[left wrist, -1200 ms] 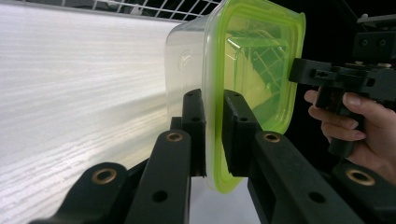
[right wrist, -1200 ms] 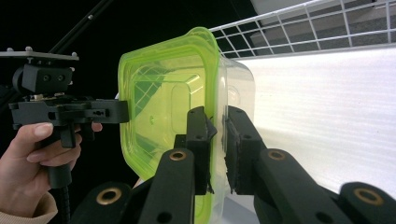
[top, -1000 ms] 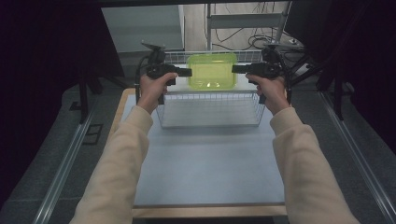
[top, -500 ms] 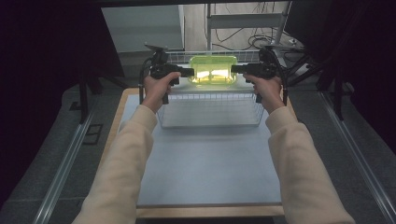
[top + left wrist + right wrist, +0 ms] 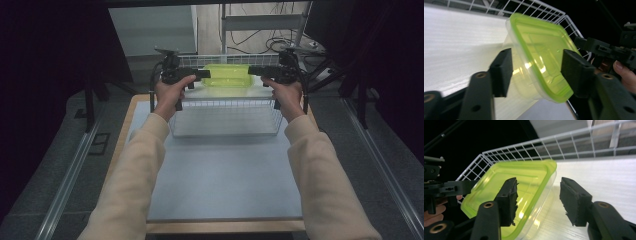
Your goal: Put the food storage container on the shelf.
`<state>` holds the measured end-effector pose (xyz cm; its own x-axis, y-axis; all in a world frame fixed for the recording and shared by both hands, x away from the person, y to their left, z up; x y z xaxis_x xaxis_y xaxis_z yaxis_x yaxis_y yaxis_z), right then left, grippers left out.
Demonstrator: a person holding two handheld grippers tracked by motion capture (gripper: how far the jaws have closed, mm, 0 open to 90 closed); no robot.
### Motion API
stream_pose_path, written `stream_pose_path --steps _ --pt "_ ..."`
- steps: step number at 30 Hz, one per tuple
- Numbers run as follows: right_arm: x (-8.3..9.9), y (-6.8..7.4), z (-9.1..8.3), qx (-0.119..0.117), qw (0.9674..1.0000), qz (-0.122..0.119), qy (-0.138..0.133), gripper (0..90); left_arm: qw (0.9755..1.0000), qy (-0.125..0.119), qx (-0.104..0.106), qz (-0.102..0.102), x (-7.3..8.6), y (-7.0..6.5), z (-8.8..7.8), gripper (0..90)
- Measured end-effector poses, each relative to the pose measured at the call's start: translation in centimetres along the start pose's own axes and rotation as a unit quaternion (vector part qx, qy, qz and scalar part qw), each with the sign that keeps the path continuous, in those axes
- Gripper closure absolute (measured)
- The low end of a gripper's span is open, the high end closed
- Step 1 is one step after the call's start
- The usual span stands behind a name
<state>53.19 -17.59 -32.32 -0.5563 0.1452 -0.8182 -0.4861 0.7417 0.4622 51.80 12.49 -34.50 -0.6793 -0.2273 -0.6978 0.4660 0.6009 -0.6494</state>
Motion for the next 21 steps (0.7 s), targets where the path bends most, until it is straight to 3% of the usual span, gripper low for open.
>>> stream_pose_path --steps 4,5,8,9,12,15,21 --pt "-0.1 0.6 -0.8 -0.011 0.9998 -0.015 -0.007 42.4 0.9998 -0.007 -0.004 0.019 0.1 -0.6 -0.6 34.5" --pt "-0.1 1.1 -1.2 -0.015 0.9994 -0.03 -0.008 39.4 0.9997 -0.007 -0.005 0.021 0.1 -0.8 -0.8 31.8" --pt "0.1 1.6 -1.6 -0.017 0.9989 -0.044 -0.007 37.2 0.9995 -0.012 -0.003 0.029 0.4 -1.3 -1.7 29.9" --pt "0.3 1.9 -2.0 -0.011 0.9979 -0.063 -0.001 34.7 0.9992 -0.018 0.002 0.036 0.8 -1.6 -2.4 29.4" --pt "0.7 2.2 -2.6 -0.015 0.9965 -0.082 0.01 32.2 0.9989 -0.02 0.001 0.042 1.2 -1.8 -3.0 28.0" --pt "1.0 2.3 -3.1 -0.019 0.9964 -0.082 0.012 31.6 0.9987 -0.02 -0.001 0.047 1.7 -2.2 -3.8 27.8" --pt "1.9 2.6 -4.5 -0.053 0.9948 -0.086 0.005 29.9 0.9978 -0.016 0.01 0.064 3.3 -3.3 -5.4 27.9"
Point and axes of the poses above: each handheld gripper's, and its own axes: z roughly forward along the jaws, x roughly out of its underside, y roughly to its left, the point moved 3 cm from there along z, roughly forward along the jaws, and after that the axes turned 5 degrees about -y, right-handed, at the moved point
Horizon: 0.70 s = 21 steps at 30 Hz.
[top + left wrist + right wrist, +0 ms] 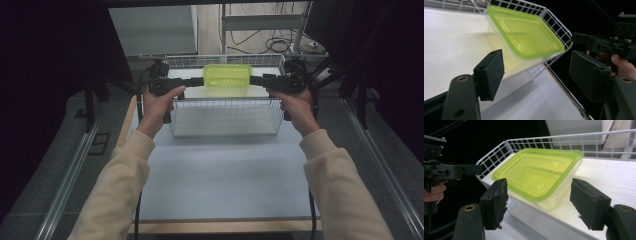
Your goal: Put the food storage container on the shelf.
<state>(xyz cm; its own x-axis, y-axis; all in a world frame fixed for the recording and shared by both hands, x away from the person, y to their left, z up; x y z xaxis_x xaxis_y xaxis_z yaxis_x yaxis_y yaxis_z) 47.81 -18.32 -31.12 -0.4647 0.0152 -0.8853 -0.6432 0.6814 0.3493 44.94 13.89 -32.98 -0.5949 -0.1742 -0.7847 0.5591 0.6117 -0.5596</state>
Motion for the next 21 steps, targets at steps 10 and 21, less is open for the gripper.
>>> stream_pose_path --steps 10,21 --pt "3.2 2.0 -3.2 -0.036 0.9985 -0.041 -0.008 28.9 0.9984 -0.007 0.031 0.047 5.1 -2.7 -3.8 27.7" --pt "11.1 3.2 -6.3 -0.073 0.9936 -0.081 0.029 26.5 0.9962 0.009 0.038 0.078 14.5 -2.9 -5.8 26.8"
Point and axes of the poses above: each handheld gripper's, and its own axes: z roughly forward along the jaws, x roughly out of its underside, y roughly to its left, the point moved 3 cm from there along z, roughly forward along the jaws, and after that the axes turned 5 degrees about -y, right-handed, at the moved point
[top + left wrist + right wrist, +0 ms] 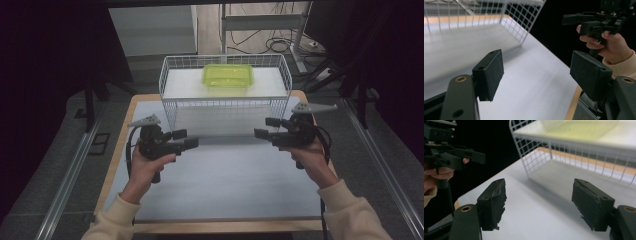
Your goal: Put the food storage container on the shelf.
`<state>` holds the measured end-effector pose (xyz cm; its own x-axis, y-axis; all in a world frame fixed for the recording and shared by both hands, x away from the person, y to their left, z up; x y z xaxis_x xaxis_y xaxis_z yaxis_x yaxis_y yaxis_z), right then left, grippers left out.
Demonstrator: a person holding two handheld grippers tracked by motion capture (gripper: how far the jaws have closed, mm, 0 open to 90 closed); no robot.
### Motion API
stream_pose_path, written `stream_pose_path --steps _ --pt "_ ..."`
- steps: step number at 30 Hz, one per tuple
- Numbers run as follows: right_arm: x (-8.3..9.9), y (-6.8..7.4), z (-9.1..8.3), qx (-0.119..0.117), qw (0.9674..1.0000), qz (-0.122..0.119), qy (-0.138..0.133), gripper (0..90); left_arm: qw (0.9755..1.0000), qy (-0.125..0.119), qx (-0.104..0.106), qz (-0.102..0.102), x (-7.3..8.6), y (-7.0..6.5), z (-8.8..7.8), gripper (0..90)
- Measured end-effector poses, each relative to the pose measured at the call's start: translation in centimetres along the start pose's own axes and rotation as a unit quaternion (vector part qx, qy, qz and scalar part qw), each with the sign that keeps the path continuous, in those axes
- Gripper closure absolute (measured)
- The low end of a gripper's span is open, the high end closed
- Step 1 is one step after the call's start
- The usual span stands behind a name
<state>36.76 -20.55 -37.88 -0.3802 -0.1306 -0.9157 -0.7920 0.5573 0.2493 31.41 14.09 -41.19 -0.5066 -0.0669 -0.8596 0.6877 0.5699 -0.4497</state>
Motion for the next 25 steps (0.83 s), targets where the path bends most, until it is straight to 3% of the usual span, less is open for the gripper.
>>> stream_pose_path --steps 1,2,3,4,5,6,7,9,12,14,21,25 --pt "0.0 0.0 0.0 0.0 1.0 0.0 0.0 26.5 1.0 0.0 0.0 0.0 0.0 0.0 0.0 26.8" --pt "1.7 0.4 -0.2 -0.007 1.0 0.003 0.006 25.8 1.0 0.005 -0.002 0.004 1.5 -0.1 0.0 26.8" --pt "1.7 0.4 -0.2 -0.007 1.0 0.003 0.006 25.8 1.0 0.005 -0.002 0.004 1.5 -0.1 0.0 26.7" --pt "3.4 0.7 -0.2 -0.007 0.9998 0.002 0.018 25.5 0.9999 0.009 -0.004 0.008 2.3 -0.1 0.0 26.7" --pt "3.4 0.7 -0.2 -0.007 0.9998 0.002 0.018 25.5 0.9999 0.01 -0.006 0.009 3.0 -0.2 0.0 26.7" --pt "5.2 1.1 -0.1 -0.003 0.9995 0.001 0.03 25.5 0.9997 0.022 -0.006 0.007 4.6 -0.1 0.2 26.7" --pt "6.1 1.2 -0.1 -0.004 0.9994 0.001 0.034 25.5 0.9997 0.022 -0.006 0.007 4.6 -0.1 0.2 26.7" --pt "7.7 1.4 0.2 -0.009 0.9989 0.007 0.046 25.5 0.9992 0.037 -0.012 0.005 6.7 0.0 0.3 26.7" --pt "8.9 1.4 0.5 -0.015 0.9984 0.014 0.053 25.2 0.9988 0.046 -0.016 0.004 8.1 0.1 0.4 26.7" --pt "10.1 1.4 0.8 -0.017 0.9979 0.015 0.06 24.7 0.9976 0.065 -0.022 0.001 9.5 0.5 0.8 26.7" --pt "10.9 1.6 1.4 -0.012 0.9977 -0.001 0.067 23.8 0.9974 0.068 -0.022 0.004 9.8 0.6 1.3 26.5" --pt "11.2 1.8 1.1 0.003 0.9975 -0.027 0.065 21.6 0.9974 0.067 -0.026 0.002 10.1 0.7 1.2 26.3"
Point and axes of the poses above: each handheld gripper's, and its own axes: z roughly forward along the jaws, x roughly out of its underside, y roughly to its left, the point moved 3 cm from there along z, roughly forward along the jaws, and after that the axes turned 5 degrees about -y, right-handed, at the moved point
